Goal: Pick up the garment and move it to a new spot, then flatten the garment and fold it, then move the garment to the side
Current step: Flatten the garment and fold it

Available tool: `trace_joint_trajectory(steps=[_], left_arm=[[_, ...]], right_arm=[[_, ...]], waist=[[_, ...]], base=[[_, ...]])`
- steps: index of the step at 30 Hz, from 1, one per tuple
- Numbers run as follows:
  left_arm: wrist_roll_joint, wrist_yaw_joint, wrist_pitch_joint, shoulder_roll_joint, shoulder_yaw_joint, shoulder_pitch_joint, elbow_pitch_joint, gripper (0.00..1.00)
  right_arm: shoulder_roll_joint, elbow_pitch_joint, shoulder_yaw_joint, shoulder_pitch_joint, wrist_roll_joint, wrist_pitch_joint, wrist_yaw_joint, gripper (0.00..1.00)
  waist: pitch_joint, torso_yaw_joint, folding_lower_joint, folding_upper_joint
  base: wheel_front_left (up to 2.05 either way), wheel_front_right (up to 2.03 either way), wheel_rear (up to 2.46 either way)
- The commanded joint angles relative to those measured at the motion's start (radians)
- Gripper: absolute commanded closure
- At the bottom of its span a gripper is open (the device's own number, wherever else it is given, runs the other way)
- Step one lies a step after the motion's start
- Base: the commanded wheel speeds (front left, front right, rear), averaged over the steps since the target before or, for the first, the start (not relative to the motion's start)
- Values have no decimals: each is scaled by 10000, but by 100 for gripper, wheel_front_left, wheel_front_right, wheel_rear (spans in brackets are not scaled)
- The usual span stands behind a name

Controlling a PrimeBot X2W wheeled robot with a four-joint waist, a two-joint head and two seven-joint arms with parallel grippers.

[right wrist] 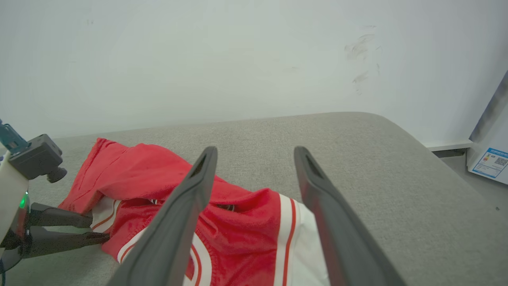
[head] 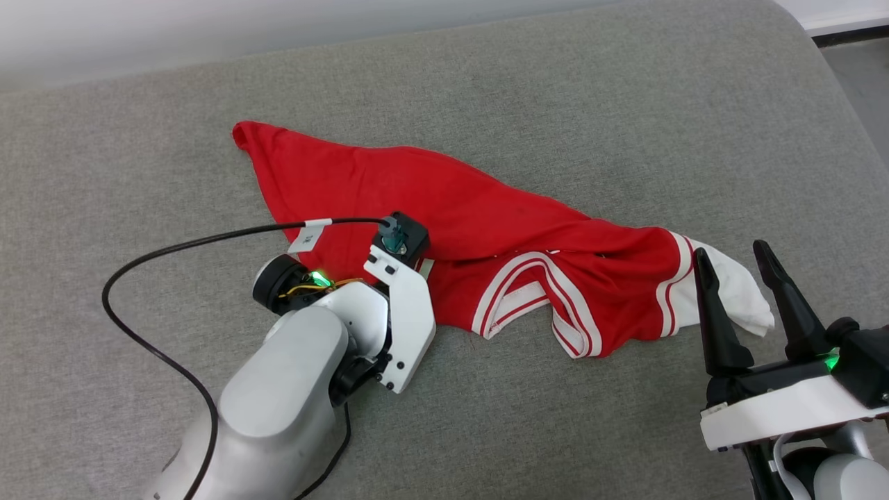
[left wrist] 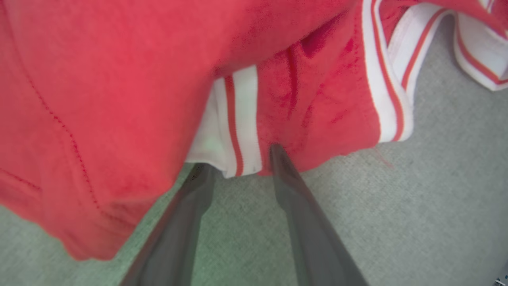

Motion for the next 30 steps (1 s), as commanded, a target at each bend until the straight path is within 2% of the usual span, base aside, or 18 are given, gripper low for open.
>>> trace_joint_trajectory(steps=[1, 6, 11, 15, 21, 25, 29, 30], left_arm=[[-72, -45, 5, 32, -185, 358, 305, 100], [-150, 290, -950, 148, 223, 540, -401, 100], [-170, 822, -1601, 496, 514, 1427, -1827, 100], [-267, 1331, -1641, 955, 731, 2472, -3088, 100], [-549, 2352, -1499, 1722, 1182, 4561, -4842, 100], [-1022, 3094, -1486, 1937, 1589, 6119, -5431, 100], [-1577, 3394, -1645, 1775, 1796, 7155, -5433, 100], [-1717, 3356, -1713, 1660, 1811, 7271, -5382, 75]], right_arm=[[46, 36, -16, -110, 19, -58, -7, 0], [55, 29, -213, 83, -67, 12, -5, 0], [54, -129, -447, 340, -195, 229, -7, 0], [56, -309, -552, 436, -292, 425, -5, 0], [55, -597, -650, 639, -383, 680, -7, 0], [58, -670, -670, 777, -399, 815, -7, 0], [60, -748, -706, 912, -346, 900, -7, 0], [60, -754, -708, 935, -319, 918, -7, 0]], waist=[[-31, 14, 0, 0], [-388, 302, 0, 0], [-866, 960, 0, 0], [-1138, 1555, 0, 0], [-1395, 2226, 0, 0], [-1558, 2462, 0, 0], [-1662, 2605, 0, 0], [-1684, 2622, 0, 0]], base=[[0, 0, 0], [0, 0, 0], [0, 0, 0], [0, 0, 0], [0, 0, 0], [0, 0, 0], [0, 0, 0], [0, 0, 0]])
